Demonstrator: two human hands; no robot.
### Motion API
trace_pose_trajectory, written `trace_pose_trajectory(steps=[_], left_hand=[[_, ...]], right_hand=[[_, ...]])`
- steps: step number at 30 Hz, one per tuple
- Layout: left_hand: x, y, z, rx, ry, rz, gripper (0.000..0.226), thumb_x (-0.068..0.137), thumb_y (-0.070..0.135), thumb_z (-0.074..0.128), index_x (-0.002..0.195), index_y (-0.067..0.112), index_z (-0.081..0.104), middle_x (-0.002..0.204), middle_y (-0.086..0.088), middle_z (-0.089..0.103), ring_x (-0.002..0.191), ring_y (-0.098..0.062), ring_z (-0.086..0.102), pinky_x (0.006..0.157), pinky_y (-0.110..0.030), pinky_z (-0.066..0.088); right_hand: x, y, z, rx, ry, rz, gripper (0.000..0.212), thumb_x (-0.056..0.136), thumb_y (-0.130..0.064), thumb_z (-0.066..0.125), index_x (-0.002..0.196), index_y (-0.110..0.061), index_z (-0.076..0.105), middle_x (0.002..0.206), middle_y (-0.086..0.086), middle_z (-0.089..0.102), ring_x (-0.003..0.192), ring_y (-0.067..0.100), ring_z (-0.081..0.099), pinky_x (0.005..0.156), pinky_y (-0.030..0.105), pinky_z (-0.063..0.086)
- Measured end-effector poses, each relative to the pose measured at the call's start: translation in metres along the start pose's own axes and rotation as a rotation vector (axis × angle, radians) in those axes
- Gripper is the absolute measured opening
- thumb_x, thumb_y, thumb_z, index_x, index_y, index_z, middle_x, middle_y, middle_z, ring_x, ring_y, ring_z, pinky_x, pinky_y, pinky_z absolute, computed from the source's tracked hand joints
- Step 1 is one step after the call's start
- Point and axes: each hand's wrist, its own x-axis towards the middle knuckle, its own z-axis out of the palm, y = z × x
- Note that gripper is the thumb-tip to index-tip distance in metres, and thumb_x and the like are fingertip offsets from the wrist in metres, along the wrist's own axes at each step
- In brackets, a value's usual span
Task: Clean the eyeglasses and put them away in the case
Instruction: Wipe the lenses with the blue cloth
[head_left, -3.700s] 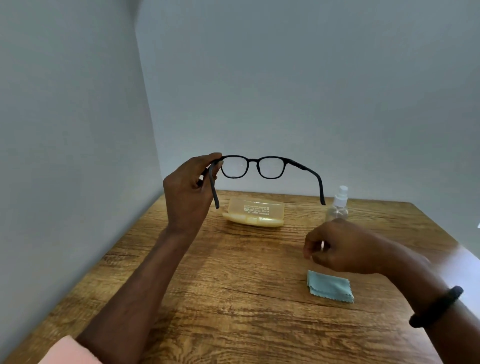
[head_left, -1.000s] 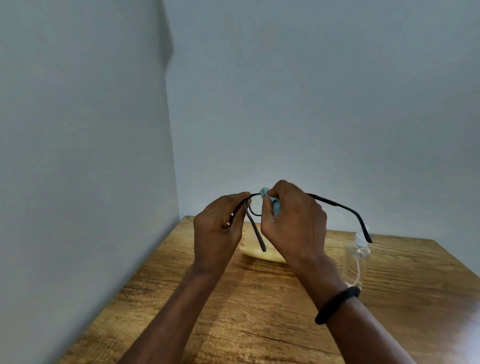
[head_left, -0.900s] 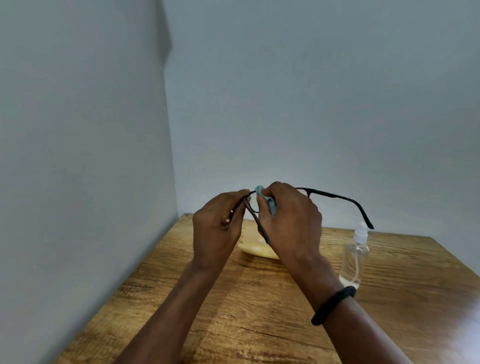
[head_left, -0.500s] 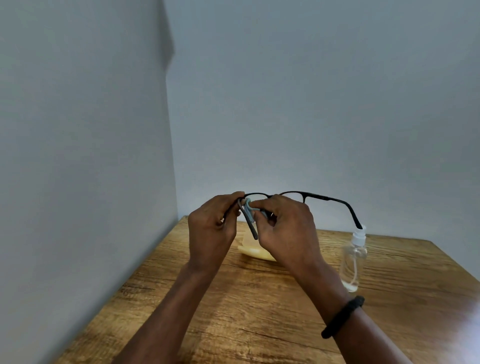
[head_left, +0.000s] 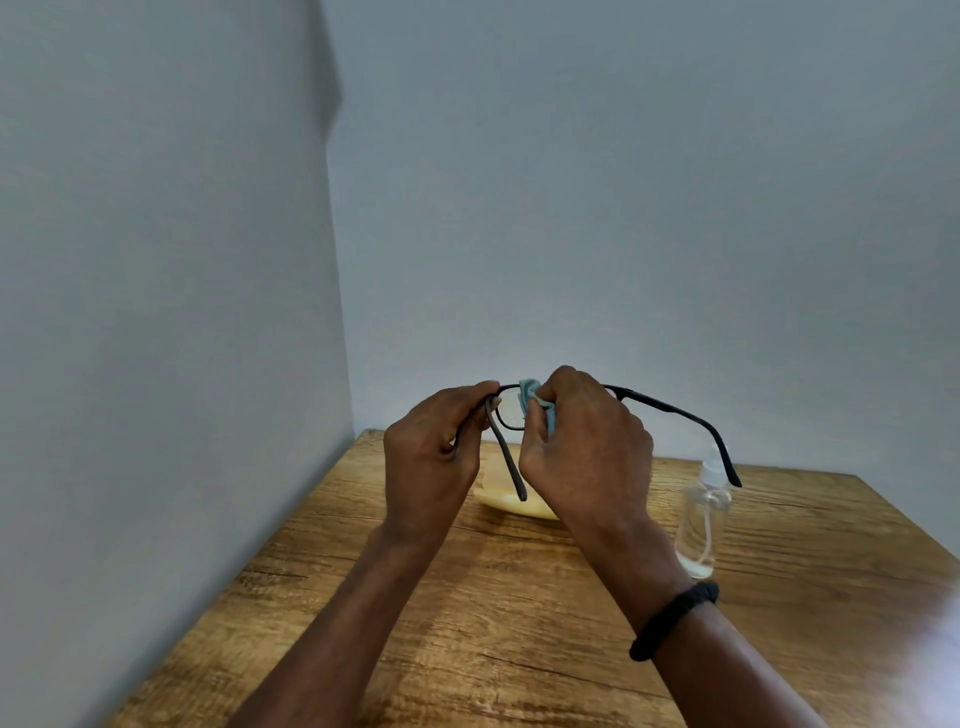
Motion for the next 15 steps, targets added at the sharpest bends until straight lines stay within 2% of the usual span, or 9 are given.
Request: trace_pose_trajectory(steps=[4, 7, 11, 15], left_hand=[[-0.0005, 0.0026, 0.0, -0.022, -0.002, 0.013, 0.028, 0.087, -0.01, 0.072, 0.111, 0.003, 0.076, 0.099, -0.003, 0.078, 0.087, -0.014, 0.075, 0.073, -0.039, 0.064], [-0.0001, 0.0042, 0.0001, -0.055, -0.011, 0.004, 0.032, 0.086, -0.014, 0.071, 0.112, 0.004, 0.076, 0.1, -0.001, 0.078, 0.088, -0.01, 0.075, 0.074, -0.038, 0.064], [0.0017, -0.0003, -0.0024, -0.059, 0.004, -0.019, 0.034, 0.084, -0.017, 0.072, 0.111, 0.003, 0.077, 0.098, -0.003, 0.078, 0.086, -0.013, 0.075, 0.072, -0.039, 0.064], [0.0016, -0.0027, -0.0043, -0.046, 0.005, -0.019, 0.033, 0.083, -0.017, 0.072, 0.11, 0.001, 0.077, 0.097, -0.005, 0.078, 0.085, -0.014, 0.075, 0.071, -0.041, 0.063]], right_hand=[[-0.0013, -0.0005, 0.0016, 0.135, -0.013, -0.048, 0.009, 0.087, -0.019, 0.074, 0.093, -0.015, 0.068, 0.082, -0.003, 0.07, 0.066, 0.013, 0.064, 0.054, 0.023, 0.041], [-0.0031, -0.0026, 0.0031, 0.253, -0.032, -0.073, 0.006, 0.088, -0.019, 0.074, 0.093, -0.015, 0.073, 0.081, -0.005, 0.07, 0.067, 0.011, 0.063, 0.057, 0.025, 0.049], [-0.0001, -0.0016, 0.0046, 0.333, -0.094, -0.054, 0.009, 0.089, -0.022, 0.073, 0.096, -0.018, 0.077, 0.078, -0.011, 0.067, 0.066, 0.002, 0.056, 0.061, 0.02, 0.046], [0.0054, 0.0034, -0.0015, 0.247, -0.165, -0.112, 0.004, 0.086, -0.024, 0.073, 0.084, -0.021, 0.074, 0.068, -0.016, 0.054, 0.06, 0.005, 0.05, 0.055, 0.018, 0.034]])
